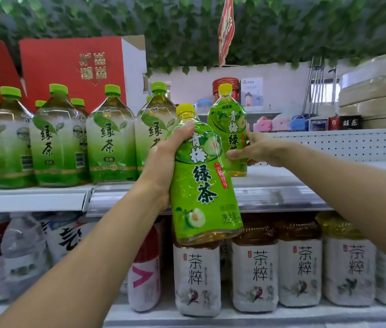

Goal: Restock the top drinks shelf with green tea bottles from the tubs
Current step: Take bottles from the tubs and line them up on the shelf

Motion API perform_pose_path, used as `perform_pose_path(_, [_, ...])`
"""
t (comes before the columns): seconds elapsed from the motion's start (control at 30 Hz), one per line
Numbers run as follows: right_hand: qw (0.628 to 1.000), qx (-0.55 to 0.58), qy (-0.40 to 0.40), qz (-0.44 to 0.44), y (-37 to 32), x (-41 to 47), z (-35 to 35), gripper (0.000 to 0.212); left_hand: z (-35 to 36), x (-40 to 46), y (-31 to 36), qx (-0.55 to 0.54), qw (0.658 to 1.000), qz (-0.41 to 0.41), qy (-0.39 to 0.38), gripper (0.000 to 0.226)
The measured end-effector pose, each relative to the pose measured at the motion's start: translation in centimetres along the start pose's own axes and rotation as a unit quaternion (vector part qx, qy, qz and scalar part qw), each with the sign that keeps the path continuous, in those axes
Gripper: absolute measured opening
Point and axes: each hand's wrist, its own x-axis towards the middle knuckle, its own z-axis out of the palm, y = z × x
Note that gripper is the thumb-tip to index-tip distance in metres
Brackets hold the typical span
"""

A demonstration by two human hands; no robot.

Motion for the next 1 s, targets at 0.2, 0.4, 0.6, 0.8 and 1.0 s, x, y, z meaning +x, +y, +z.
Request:
perform_pose_path(0.2, [0.999, -0.009, -0.036, -0.005, -0.1, 1.1, 0.2, 0.063, -0.1, 0.0, -0.2, 0.003, 1.000, 0.008, 0.006, 0.049])
perform_pose_path(0.4, [0.991, -0.133, 0.027, -0.005, -0.5, 0.3, 1.0, 0.042, 0.0, -0.1, -0.2, 0.011, 1.000, 0.017, 0.017, 0.050])
perform_pose_path(0.6, [0.954, -0.036, 0.222, -0.198, -3.4, -8.6, 3.1, 0.060, 0.4, -0.3, -0.3, 0.009, 0.999, 0.030, 0.023, 0.052])
perform_pose_path(0.8, [0.981, 0.100, 0.045, -0.161, -4.2, -15.6, 5.2, 0.094, 2.8, -0.5, 0.7, -0.027, 0.989, 0.136, 0.044, 0.075])
perform_pose_path(1.0, [0.960, 0.180, 0.060, -0.206, -3.7, -15.3, 2.2, 0.074, 7.0, -0.7, 1.8, 0.045, 0.960, 0.274, 0.039, 0.052])
